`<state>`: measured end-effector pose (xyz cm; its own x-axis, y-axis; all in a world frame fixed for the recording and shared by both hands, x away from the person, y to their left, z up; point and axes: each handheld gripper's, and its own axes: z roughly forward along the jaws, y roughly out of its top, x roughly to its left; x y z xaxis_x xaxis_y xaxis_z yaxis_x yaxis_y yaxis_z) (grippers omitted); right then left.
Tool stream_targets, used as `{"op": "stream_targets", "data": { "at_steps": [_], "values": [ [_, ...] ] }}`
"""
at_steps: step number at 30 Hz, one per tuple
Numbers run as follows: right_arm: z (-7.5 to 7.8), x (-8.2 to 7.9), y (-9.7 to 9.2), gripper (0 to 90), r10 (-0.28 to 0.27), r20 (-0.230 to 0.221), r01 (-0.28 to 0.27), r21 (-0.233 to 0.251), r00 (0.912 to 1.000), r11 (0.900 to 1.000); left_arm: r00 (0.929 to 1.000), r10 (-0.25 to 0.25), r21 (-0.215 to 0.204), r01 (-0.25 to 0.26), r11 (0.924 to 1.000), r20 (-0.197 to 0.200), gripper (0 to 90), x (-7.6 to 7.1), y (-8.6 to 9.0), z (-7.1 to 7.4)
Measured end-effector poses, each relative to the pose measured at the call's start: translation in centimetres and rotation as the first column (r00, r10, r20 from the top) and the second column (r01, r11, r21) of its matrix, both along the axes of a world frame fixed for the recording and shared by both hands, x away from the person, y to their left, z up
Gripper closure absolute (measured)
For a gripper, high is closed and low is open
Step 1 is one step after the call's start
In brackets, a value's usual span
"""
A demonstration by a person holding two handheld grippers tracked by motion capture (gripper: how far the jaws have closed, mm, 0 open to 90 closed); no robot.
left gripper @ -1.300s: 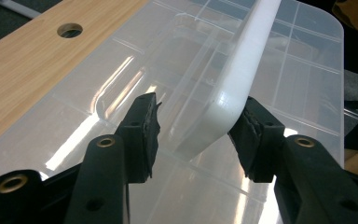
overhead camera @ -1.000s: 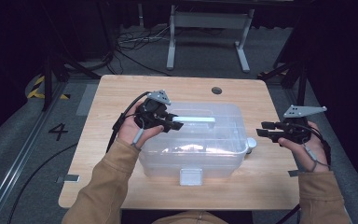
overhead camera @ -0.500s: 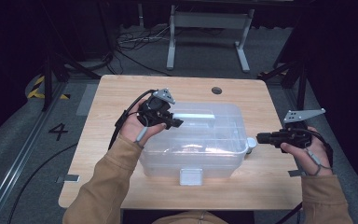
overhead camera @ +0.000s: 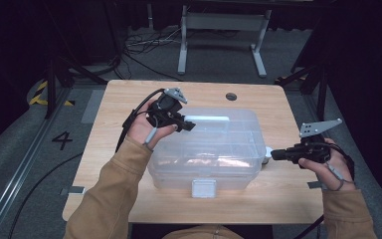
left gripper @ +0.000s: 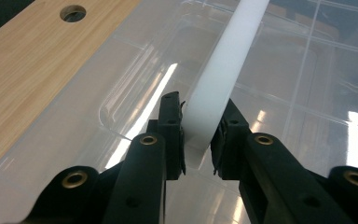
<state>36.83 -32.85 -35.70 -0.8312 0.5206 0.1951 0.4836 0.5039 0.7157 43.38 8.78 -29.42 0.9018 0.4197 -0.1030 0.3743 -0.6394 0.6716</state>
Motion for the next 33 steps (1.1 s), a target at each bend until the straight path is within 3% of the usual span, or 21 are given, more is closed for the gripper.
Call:
{"op": "stream_targets", "data": {
  "at_steps": [9, 13, 22, 33],
  "values": [
    [-0.5, -0.2, 0.7, 90.0, 0.051, -0.019, -0.051, -0.026, 0.9985, 0.9983, 0.9998, 0.015, 0.003, -0.015, 0.9999, 0.009, 76.2, 0.8, 0.0, 1.0],
    [-0.6, -0.3, 1.0, 90.0, 0.066, -0.018, -0.067, -0.03, 0.9977, 0.9973, 0.9997, 0.021, -0.001, -0.021, 0.9998, -0.012, 76.1, 1.6, -0.1, 1.5],
    [-0.3, -0.6, 1.7, 90.0, 0.113, -0.002, -0.113, -0.002, 0.9936, 0.9936, 0.9991, 0.023, -0.003, -0.023, 0.9997, -0.035, 75.8, 2.5, -0.1, 1.9],
    [-0.1, -0.8, 1.9, 90.0, 0.122, 0.026, -0.123, 0.03, 0.9922, 0.992, 0.9989, 0.019, -0.012, -0.019, 0.9998, -0.043, 75.8, 2.7, 0.1, 1.9]
  ]
}}
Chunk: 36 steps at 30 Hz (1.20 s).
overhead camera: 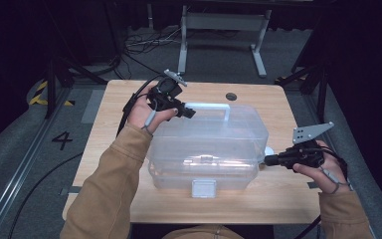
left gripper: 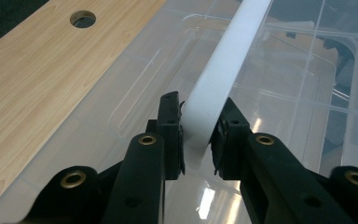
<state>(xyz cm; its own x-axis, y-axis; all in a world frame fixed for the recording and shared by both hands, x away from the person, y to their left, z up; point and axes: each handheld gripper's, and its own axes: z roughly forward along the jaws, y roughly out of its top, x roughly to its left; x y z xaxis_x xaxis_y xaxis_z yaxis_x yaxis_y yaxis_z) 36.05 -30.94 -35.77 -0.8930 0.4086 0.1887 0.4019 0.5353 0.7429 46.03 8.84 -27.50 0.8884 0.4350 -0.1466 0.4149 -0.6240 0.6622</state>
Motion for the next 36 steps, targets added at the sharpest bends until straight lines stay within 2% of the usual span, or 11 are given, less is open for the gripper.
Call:
{"op": "stream_targets", "data": {
  "at_steps": [14, 19, 23, 24, 28, 36],
  "values": [
    [0.1, 0.0, 0.1, 90.0, -0.008, 0.01, 0.008, -0.001, 0.9999, 1.0, 1.0, -0.002, -0.006, 0.002, 1.0, -0.002, 75.2, -0.1, 0.1, 0.0],
    [0.1, 0.2, -0.1, 90.0, -0.01, 0.007, 0.01, 0.019, 0.9999, 0.9998, 0.9998, 0.0, -0.008, 0.0, 1.0, 0.019, 61.1, -0.4, 0.1, 0.3],
    [0.1, 0.2, -0.1, 90.0, -0.013, 0.012, 0.013, 0.027, 0.9998, 0.9996, 0.9989, 0.036, -0.064, -0.033, 0.9974, 0.031, 54.3, -1.0, 1.5, 1.4],
    [0.1, 0.2, -0.1, 90.0, -0.013, 0.012, 0.013, 0.027, 0.9998, 0.9996, 0.9989, 0.036, -0.064, -0.033, 0.9974, 0.031, 54.0, -1.0, 1.5, 1.4],
    [0.2, 0.2, -0.1, 90.0, -0.016, 0.015, 0.015, 0.037, 0.9998, 0.9992, 0.9975, 0.046, -0.111, -0.04, 0.9931, 0.053, 54.5, -1.9, 3.1, 2.6],
    [0.5, 0.4, 0.0, 90.0, -0.031, 0.034, 0.028, 0.065, 0.999, 0.9975, 0.9936, 0.053, -0.145, -0.039, 0.9886, 0.099, 56.0, -4.0, 4.8, 4.0]
  ]
}}
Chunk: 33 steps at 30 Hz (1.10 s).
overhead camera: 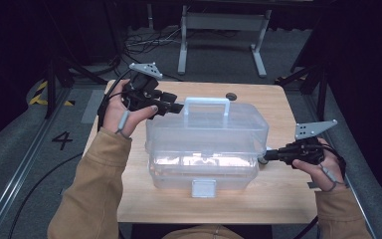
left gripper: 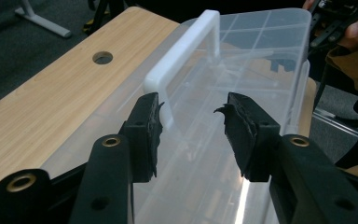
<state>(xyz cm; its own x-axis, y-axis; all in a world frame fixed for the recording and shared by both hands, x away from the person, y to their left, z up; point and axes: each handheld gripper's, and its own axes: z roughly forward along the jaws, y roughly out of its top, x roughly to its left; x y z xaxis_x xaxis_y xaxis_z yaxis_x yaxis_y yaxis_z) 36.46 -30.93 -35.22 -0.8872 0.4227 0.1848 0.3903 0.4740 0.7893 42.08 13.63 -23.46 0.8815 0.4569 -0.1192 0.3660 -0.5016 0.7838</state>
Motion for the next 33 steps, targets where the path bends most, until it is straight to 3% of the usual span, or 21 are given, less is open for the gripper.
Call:
{"op": "stream_targets", "data": {
  "at_steps": [8, 10, 14, 18, 33],
  "values": [
    [0.5, 0.2, 0.3, 90.0, -0.024, 0.043, 0.022, 0.047, 0.9988, 0.9987, 0.9991, 0.001, -0.007, -0.001, 1.0, 0.043, 58.7, -2.5, 1.1, 0.6],
    [0.6, 0.2, 0.4, 90.0, -0.032, 0.055, 0.029, 0.057, 0.998, 0.9979, 0.999, 0.004, -0.027, -0.003, 0.9996, 0.044, 59.3, -3.1, 1.4, 0.7],
    [0.9, 0.2, 0.6, 90.0, -0.064, 0.086, 0.059, 0.066, 0.9942, 0.9961, 0.9988, -0.005, -0.051, 0.007, 0.9987, 0.048, 61.3, -4.2, 1.7, 0.7],
    [1.1, 0.2, 0.6, 90.0, -0.108, 0.115, 0.097, 0.098, 0.9875, 0.9905, 0.9984, -0.016, -0.049, 0.019, 0.9986, 0.054, 61.6, -5.1, 1.7, 0.5],
    [2.0, 1.2, 0.7, 90.0, -0.214, 0.139, 0.188, 0.18, 0.967, 0.9657, 0.998, -0.04, -0.063, 0.043, 0.9971, 0.048, 60.8, -6.4, 1.4, -1.2]
  ]
}}
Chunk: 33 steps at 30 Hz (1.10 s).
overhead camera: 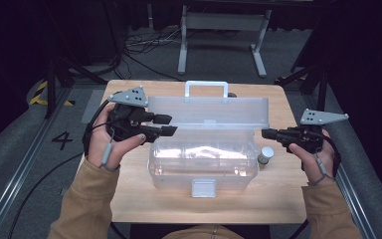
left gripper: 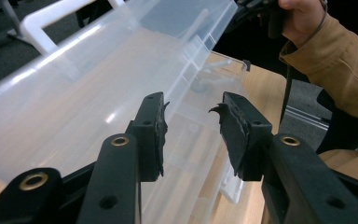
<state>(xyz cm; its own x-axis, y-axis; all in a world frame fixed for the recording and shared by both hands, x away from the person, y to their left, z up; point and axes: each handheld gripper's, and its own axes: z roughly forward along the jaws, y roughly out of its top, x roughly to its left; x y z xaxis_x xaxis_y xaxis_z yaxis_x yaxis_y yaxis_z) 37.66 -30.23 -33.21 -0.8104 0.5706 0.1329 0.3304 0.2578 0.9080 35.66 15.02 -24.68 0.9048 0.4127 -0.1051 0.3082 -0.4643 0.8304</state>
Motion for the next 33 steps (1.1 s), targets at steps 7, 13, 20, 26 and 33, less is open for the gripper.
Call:
{"op": "stream_targets", "data": {
  "at_steps": [7, 13, 20, 26, 33],
  "values": [
    [0.3, 0.2, 0.1, 90.0, -0.025, 0.017, 0.025, 0.006, 0.9995, 0.9997, 0.9999, 0.016, -0.022, -0.016, 0.9996, -0.004, 60.2, -0.2, 0.0, -1.7],
    [0.3, 0.5, 0.2, 90.0, -0.049, 0.032, 0.048, 0.033, 0.9983, 0.9983, 0.9993, 0.032, -0.029, -0.032, 0.9991, -0.02, 61.0, -0.1, 0.2, -3.5],
    [0.3, 0.6, 0.3, 90.0, -0.054, 0.039, 0.053, 0.038, 0.9978, 0.9979, 0.9911, 0.133, -0.028, -0.132, 0.9908, 0.008, 63.3, 0.2, 0.7, -5.4],
    [0.2, 0.6, 0.4, 90.0, -0.051, 0.035, 0.05, 0.038, 0.9981, 0.998, 0.9801, 0.197, -0.072, -0.195, 0.9782, 0.025, 66.1, 0.9, 1.5, -6.4],
    [0.1, 0.7, 0.4, 90.0, -0.047, 0.035, 0.046, 0.037, 0.9983, 0.9983, 0.9595, 0.277, -0.117, -0.269, 0.956, 0.053, 72.2, 1.3, 2.0, -7.4]
  ]
}}
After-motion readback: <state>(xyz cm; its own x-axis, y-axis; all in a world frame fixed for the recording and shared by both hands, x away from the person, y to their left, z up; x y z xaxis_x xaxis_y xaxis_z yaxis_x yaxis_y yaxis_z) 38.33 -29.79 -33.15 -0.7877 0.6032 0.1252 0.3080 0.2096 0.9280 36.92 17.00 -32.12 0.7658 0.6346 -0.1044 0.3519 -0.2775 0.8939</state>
